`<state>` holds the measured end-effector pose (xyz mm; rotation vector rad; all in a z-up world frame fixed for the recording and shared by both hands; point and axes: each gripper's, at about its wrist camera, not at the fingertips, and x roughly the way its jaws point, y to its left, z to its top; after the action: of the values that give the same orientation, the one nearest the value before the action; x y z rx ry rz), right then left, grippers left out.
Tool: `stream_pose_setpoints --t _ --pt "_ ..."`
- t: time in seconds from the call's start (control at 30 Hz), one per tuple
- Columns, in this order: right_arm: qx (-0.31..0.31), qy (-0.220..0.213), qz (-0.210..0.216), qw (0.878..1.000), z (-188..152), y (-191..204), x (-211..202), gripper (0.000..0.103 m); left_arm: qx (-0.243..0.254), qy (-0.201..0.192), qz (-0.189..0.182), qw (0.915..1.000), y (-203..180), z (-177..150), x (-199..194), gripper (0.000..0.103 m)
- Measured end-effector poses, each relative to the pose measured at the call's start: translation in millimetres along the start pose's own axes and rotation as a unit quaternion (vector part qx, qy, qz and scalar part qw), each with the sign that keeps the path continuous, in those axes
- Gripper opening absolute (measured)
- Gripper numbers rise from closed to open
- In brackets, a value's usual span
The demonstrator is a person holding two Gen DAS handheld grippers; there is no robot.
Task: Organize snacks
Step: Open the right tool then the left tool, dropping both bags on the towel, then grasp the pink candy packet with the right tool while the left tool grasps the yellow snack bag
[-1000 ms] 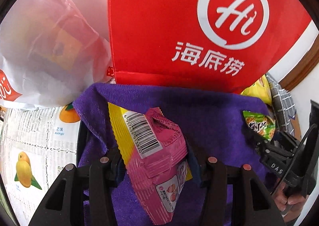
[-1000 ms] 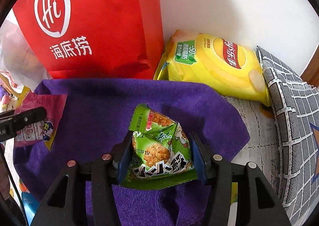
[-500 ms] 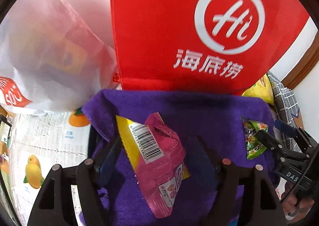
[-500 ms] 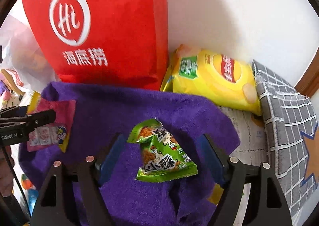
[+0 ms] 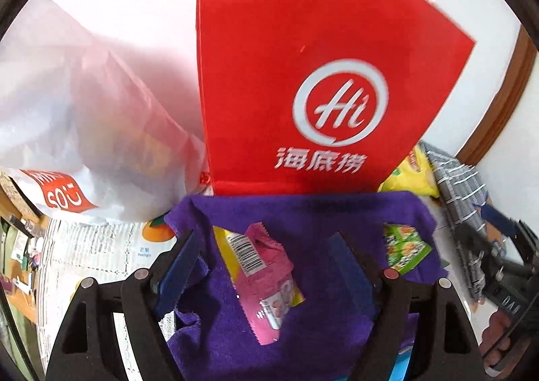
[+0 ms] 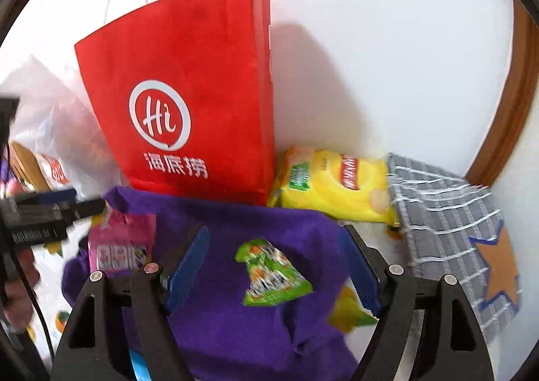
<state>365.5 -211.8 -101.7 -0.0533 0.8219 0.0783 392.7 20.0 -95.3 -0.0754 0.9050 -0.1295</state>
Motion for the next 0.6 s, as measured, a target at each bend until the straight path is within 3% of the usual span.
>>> stream_pose_setpoints --t 0.13,0.4,0.6 --pt "0.004 0.004 -0.03 1.0 -23 -11 -21 0.079 0.004 -0.01 -0.013 0.9999 -10 1 -12 0.079" --pt "0.072 0.09 -0.015 0.993 -99 -52 -27 0.073 0.005 -0.029 -0.019 0.9994 -21 -4 -56 0.08" --pt "0.095 0.122 -0.026 0.988 -134 -62 -17 0.064 -0.002 -0.017 -0.015 0.9997 -19 -29 -73 0.08"
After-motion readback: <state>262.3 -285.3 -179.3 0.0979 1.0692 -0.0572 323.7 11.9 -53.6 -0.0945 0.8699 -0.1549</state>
